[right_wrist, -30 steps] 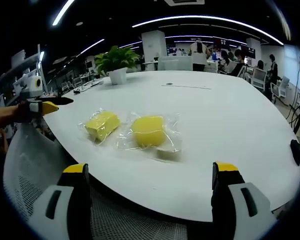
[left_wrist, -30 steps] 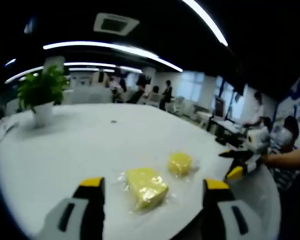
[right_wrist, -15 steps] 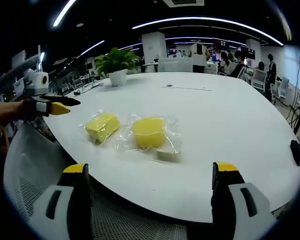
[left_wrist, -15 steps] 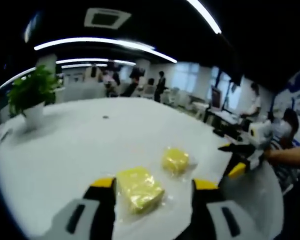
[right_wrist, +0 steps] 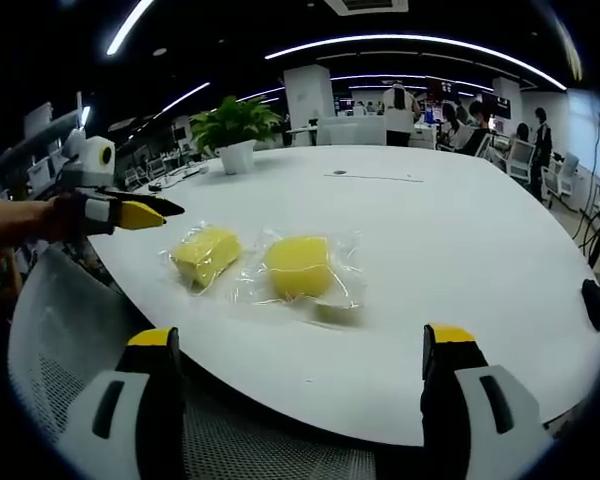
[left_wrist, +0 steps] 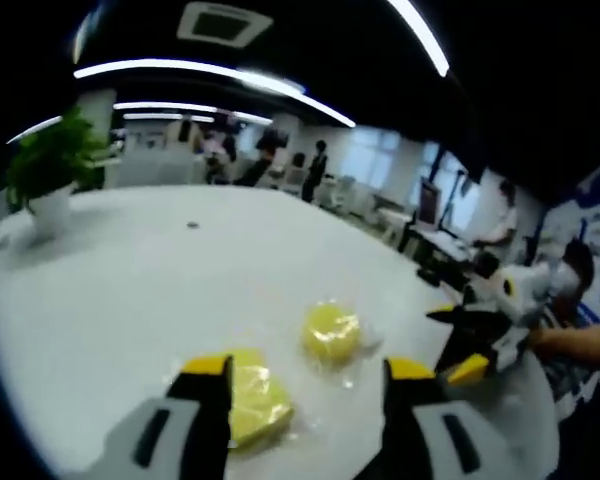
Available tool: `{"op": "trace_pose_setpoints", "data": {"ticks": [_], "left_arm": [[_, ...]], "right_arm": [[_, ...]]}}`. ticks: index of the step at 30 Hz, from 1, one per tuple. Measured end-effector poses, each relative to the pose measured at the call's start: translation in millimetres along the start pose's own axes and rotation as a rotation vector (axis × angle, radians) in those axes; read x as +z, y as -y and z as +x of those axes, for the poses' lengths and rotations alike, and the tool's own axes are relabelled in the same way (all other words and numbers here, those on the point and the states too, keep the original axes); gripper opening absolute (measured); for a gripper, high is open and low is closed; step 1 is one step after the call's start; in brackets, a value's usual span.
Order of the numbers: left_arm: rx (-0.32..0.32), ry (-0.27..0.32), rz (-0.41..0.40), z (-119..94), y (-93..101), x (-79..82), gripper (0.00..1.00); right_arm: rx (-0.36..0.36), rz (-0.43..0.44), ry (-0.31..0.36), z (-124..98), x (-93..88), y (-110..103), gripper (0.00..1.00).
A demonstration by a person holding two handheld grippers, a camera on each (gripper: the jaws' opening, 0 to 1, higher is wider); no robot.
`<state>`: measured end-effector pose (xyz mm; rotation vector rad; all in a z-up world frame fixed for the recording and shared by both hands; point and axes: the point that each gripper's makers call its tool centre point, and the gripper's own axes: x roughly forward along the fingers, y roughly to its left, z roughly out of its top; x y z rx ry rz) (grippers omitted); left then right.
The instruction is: Compare the silicone blocks by pressing each to a similar depth, holding the contact briefly, and releasing to observe deformation and rebound differences across the visible hardness samples.
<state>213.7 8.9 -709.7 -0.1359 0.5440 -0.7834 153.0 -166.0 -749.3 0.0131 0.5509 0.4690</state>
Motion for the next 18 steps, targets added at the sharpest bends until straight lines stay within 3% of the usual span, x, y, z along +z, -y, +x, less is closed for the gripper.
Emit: {"op": "trace_pose_setpoints", "data": {"ticks": [18], "left_arm": [[-0.044,-0.025,-0.087,40.7,4.2,-2.3,0.6]], "right_arm": [[-0.002,-0.001,-0.004,0.3,-1.3,-0.2,0.93]]}}
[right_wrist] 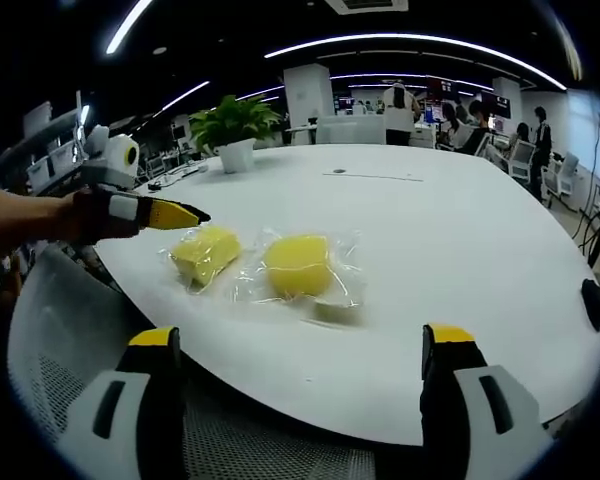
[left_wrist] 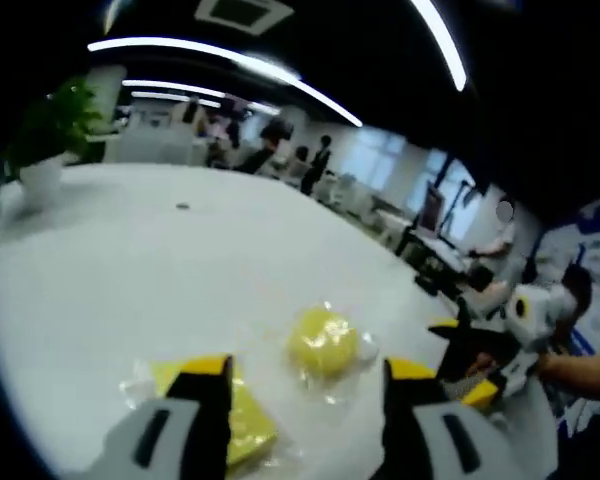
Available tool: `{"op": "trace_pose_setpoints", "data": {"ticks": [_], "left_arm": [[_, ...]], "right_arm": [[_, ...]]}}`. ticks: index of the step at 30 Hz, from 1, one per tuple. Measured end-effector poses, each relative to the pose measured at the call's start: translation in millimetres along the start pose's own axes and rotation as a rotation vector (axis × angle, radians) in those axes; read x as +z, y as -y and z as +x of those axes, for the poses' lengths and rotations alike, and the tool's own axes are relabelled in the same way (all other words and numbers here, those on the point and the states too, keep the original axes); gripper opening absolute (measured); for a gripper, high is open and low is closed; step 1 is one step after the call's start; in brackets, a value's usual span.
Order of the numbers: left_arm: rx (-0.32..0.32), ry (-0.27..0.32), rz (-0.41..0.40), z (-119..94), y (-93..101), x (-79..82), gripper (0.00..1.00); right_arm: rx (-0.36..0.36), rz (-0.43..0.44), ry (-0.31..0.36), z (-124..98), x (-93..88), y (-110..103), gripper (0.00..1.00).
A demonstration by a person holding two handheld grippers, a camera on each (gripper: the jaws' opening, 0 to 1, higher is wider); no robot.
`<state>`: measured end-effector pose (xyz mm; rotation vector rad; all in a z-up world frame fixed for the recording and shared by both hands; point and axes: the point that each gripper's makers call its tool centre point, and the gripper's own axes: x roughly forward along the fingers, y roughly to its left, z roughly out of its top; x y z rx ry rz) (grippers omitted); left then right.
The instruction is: Compare the silicone blocks by pressing each to a similar depth, holding the contact briefly, and releasing to observe deformation and rebound differences across the visible hardness samples.
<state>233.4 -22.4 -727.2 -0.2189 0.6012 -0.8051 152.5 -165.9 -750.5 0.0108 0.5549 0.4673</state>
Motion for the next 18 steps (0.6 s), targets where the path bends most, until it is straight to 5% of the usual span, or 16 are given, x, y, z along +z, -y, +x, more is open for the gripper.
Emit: {"op": "trace_pose_setpoints", "data": {"ticks": [18], "left_arm": [[-0.032,-0.018,-0.171,33.0,-4.9,-7.6,0.54]], "right_arm": [[-0.012,0.01,-0.004,-1.4,-1.5,1.1,0.91]]}}
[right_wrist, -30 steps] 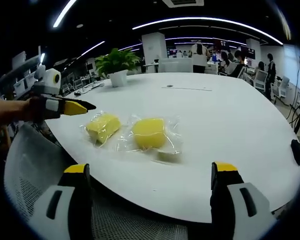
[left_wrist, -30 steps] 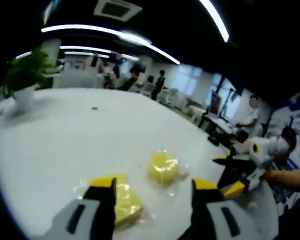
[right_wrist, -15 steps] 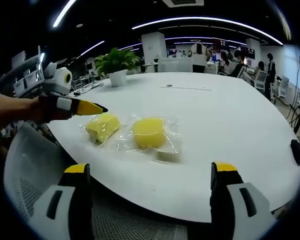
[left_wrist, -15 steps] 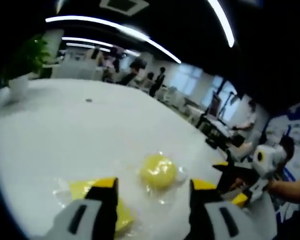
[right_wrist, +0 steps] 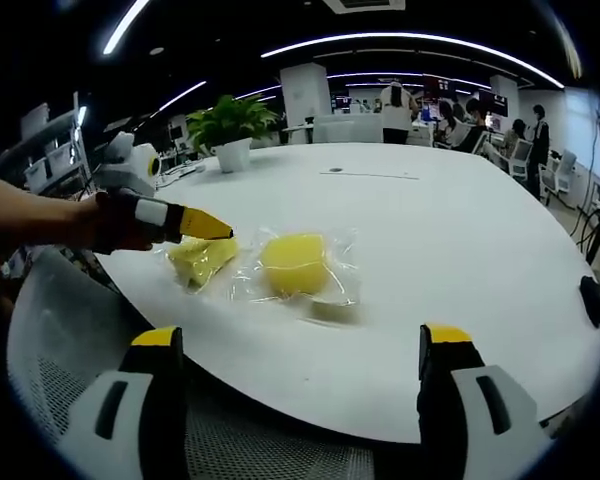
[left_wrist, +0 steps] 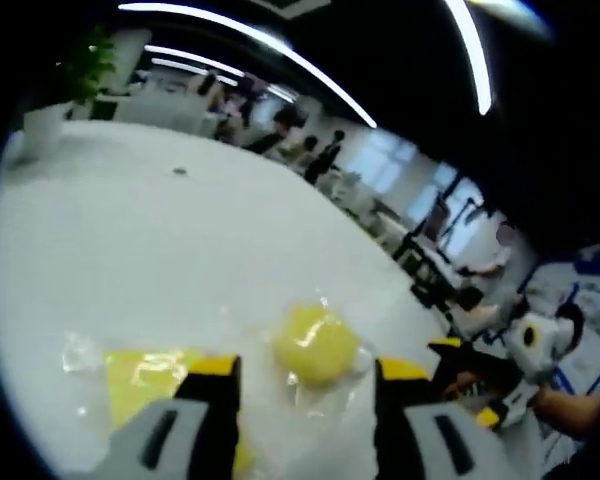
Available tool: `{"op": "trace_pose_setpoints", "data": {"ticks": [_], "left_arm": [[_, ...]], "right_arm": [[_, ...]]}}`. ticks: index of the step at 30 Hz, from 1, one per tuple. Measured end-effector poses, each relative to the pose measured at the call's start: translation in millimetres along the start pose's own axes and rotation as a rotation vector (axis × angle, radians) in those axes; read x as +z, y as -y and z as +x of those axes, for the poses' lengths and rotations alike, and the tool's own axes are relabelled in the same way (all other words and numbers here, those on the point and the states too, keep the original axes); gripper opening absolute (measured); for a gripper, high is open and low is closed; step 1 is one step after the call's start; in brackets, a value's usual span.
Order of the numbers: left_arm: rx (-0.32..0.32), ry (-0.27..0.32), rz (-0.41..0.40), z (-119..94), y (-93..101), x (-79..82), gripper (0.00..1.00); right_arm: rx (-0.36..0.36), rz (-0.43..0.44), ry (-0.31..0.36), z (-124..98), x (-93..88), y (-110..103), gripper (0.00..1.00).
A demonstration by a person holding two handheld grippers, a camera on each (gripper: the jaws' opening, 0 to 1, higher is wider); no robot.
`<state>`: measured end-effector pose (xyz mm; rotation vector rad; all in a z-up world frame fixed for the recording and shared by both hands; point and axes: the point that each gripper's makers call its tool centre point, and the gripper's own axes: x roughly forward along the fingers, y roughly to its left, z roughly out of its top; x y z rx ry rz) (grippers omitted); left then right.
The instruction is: Compare the silicone blocks by pressing each to a similar depth, holding the contact briefly, and releasing to observe deformation and rebound differences across the visible hardness samples.
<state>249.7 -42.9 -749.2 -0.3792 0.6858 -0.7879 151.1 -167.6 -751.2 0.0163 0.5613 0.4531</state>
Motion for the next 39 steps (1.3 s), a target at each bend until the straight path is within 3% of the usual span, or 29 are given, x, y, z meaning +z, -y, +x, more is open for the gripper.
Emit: {"op": "trace_pose_setpoints", "data": {"ticks": [3,10,17,27,39], "left_arm": [[-0.015,0.018,-0.056,5.2,-1.9,7.5,0.5],[-0.004,-0.013,-0.077,20.8,-9.5,6.2,0.45],[0.048,-0.037,-0.111,32.0,-13.0,8.7,0.49],[0.059,-0.043,-0.162,48.0,-19.1,10.1,0.51],[0.04,-0.054,-0.203,63.0,-27.9,16.2,0.44]], "right_arm": [[-0.001,0.002,0.001,-0.1,0.2,0.1,0.91],[0.008,-0.009,-0.012,0.6,-1.9,-1.1,0.9],[0.002,-0.004,-0.01,0.9,-1.6,0.1,0.9],[0.005,-0.001,-0.016,1.1,-3.0,0.9,0.9],[0.006,0.003,-0.02,2.4,-3.8,1.1,0.89]]}}
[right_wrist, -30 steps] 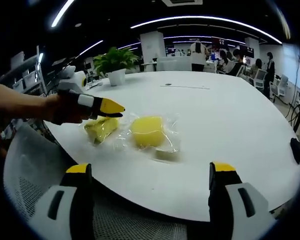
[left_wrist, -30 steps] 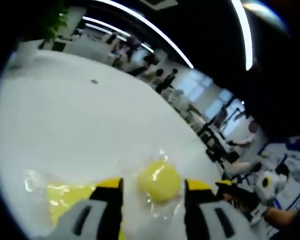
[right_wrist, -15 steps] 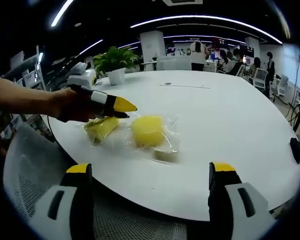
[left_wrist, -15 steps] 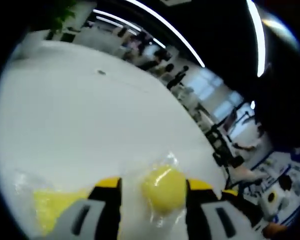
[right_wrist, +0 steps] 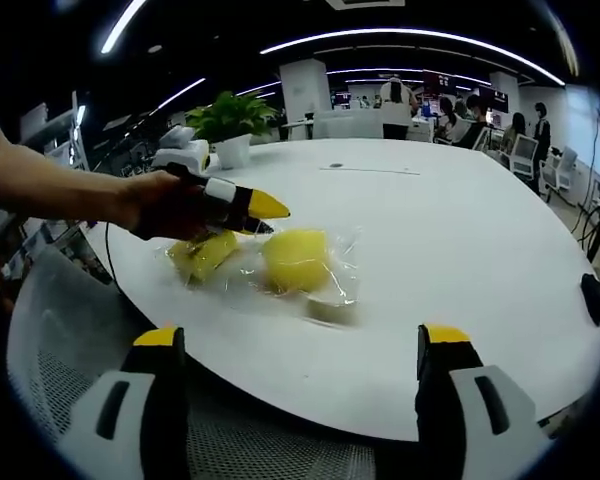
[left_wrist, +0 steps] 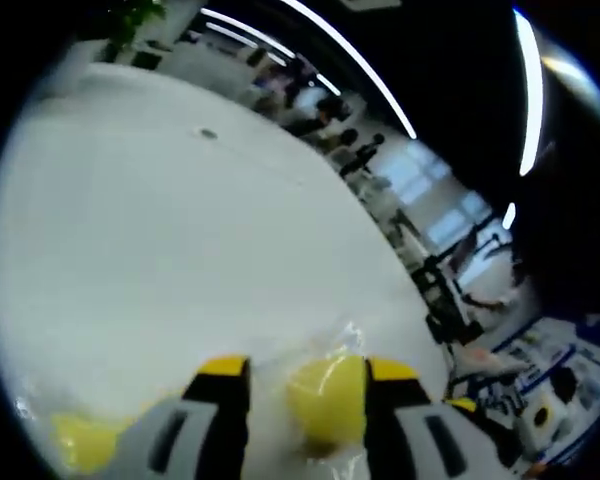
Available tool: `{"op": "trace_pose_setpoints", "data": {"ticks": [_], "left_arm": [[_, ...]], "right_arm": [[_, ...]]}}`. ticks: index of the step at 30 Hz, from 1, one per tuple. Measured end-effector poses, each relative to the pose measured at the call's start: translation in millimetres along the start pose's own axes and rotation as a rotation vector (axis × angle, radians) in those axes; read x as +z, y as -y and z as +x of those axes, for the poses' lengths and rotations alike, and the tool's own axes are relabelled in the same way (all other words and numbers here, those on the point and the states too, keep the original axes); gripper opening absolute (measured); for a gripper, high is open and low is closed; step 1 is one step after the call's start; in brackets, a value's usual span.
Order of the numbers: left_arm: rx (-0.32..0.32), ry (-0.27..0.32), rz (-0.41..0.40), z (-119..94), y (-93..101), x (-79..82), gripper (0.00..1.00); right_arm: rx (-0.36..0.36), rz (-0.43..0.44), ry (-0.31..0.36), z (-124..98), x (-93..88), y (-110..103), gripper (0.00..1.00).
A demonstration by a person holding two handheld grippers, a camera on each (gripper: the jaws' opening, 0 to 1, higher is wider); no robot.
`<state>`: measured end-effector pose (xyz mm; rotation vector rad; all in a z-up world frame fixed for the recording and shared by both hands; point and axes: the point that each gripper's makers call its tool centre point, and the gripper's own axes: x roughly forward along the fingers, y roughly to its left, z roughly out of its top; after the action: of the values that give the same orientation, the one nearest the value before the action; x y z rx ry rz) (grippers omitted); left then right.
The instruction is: Compare the silicone blocks by pressing each to a similar depth, holding the contact briefly, and releasing to observe deformation and rebound differences across the visible hardness samples.
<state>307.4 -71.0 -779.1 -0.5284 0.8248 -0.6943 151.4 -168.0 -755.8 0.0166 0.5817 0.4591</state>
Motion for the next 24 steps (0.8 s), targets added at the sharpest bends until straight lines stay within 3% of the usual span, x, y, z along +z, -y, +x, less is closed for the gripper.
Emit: {"op": "trace_pose_setpoints", "data": {"ticks": [3,8,14,24], "left_arm": [[-0.012,-0.004,-0.018,3.3,-1.8,1.2,0.42],[0.01,-0.04,0.061,7.0,-4.0,-3.4,0.41],[-0.005,-0.037,0.034,11.0,-3.1,-1.2,0.41],[0.012,-0.107,0.071,10.6,-5.2,-9.6,0.31]], "right_arm": [[0.001,0.002,-0.003,0.2,-0.6,-0.3,0.88],[0.0,0.004,-0.005,0.3,-1.4,-0.3,0.88],[0.0,0.003,-0.008,0.1,-2.2,-0.5,0.88],[-0.002,0.004,-0.012,-0.8,-3.3,-1.6,0.88]]}}
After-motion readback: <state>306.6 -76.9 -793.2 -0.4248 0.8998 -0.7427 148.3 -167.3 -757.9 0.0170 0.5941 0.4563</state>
